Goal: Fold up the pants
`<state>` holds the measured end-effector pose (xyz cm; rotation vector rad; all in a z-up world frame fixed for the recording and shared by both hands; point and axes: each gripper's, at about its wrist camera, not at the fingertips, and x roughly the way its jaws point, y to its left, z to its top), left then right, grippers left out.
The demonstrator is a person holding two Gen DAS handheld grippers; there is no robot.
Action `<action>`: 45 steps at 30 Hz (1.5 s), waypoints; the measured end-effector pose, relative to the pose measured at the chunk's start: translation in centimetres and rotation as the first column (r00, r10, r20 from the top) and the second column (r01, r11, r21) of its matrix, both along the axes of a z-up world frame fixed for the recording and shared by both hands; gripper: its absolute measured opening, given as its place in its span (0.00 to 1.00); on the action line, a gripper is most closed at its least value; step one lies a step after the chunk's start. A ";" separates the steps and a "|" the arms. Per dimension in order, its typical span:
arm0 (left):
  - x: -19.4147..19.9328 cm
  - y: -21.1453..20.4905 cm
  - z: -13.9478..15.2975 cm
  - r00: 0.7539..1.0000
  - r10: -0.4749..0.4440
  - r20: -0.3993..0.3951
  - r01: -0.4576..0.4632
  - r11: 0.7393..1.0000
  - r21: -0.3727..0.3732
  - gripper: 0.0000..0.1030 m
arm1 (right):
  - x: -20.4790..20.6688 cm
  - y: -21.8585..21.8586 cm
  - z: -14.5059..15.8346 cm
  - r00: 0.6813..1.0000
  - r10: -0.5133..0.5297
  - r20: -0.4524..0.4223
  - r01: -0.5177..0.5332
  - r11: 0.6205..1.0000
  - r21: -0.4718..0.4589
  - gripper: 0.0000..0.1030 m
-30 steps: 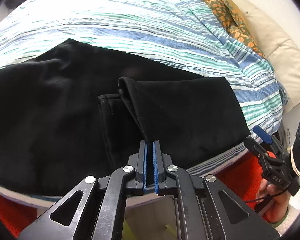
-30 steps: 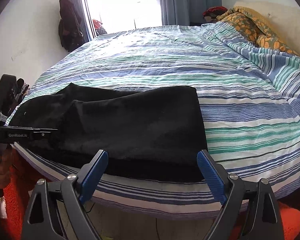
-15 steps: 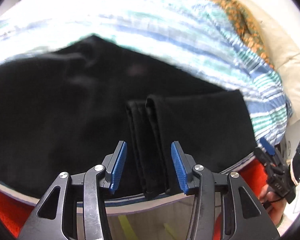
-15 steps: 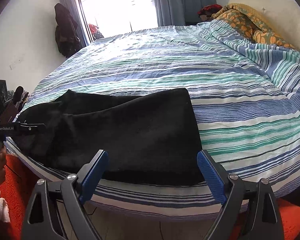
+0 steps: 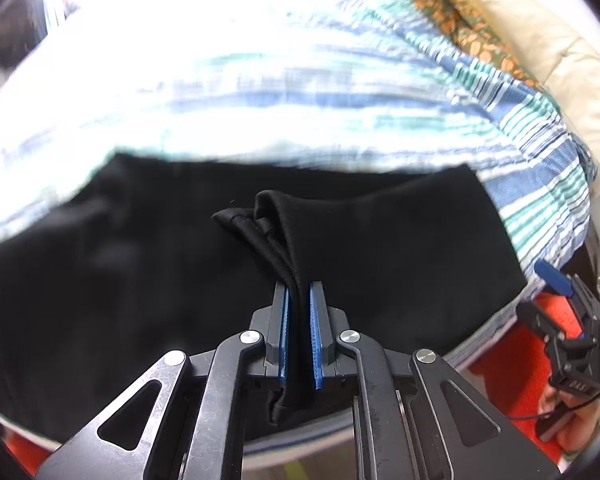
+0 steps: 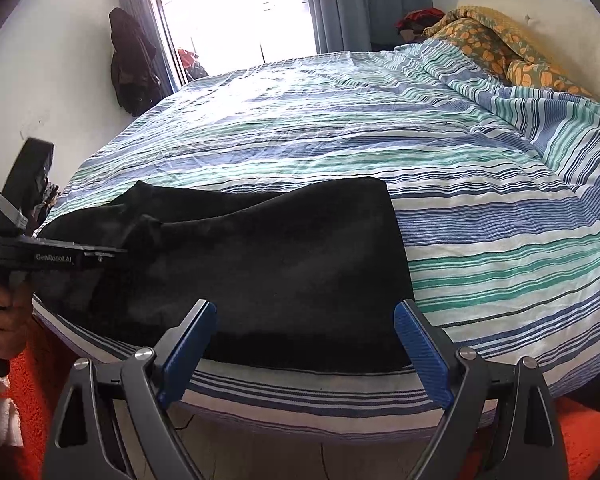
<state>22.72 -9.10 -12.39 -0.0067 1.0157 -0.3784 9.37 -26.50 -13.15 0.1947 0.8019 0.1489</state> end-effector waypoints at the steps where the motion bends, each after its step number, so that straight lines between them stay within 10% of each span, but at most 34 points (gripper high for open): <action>1: 0.7 -0.8 0.6 1.000 0.007 0.021 -0.007 1.000 0.014 0.07 | -0.1 -0.2 0.1 1.000 -0.008 0.008 0.008 1.000 0.001 0.88; 6: 2.5 0.1 -3.9 0.991 0.080 -0.106 -0.066 0.989 0.131 0.23 | 0.1 -1.1 -0.2 0.999 -0.030 -0.013 0.031 0.999 0.021 0.88; 11: -0.3 3.6 0.0 0.979 0.205 0.019 -0.204 0.979 -0.007 0.46 | -0.3 -3.0 1.2 0.994 -0.102 0.024 0.102 0.994 0.033 0.88; 19: 0.5 2.6 -0.2 0.994 0.039 0.101 -0.035 0.998 -0.048 0.46 | 3.2 -1.9 2.9 0.991 0.122 0.051 -0.131 0.965 0.227 0.87; 23: 0.8 1.0 -5.6 0.999 0.030 -0.045 -0.028 0.998 0.049 0.36 | 5.0 -0.2 -4.1 0.948 0.177 -0.265 -0.132 0.975 0.181 0.70; 31: -0.9 2.1 -5.2 0.998 0.052 -0.029 -0.052 0.999 0.008 0.37 | 10.0 -1.6 3.3 0.987 0.150 -0.061 -0.136 0.973 0.189 0.66; 36: -1.4 2.3 -4.8 0.999 0.041 -0.027 -0.041 0.999 0.014 0.37 | 14.5 -2.4 -4.3 0.933 0.071 -0.354 -0.022 0.990 0.142 0.62; 45: -1.5 2.2 -5.2 0.998 0.052 -0.028 -0.053 0.999 -0.001 0.41 | 4.7 1.8 1.1 0.978 0.201 -0.061 -0.192 0.973 0.126 0.71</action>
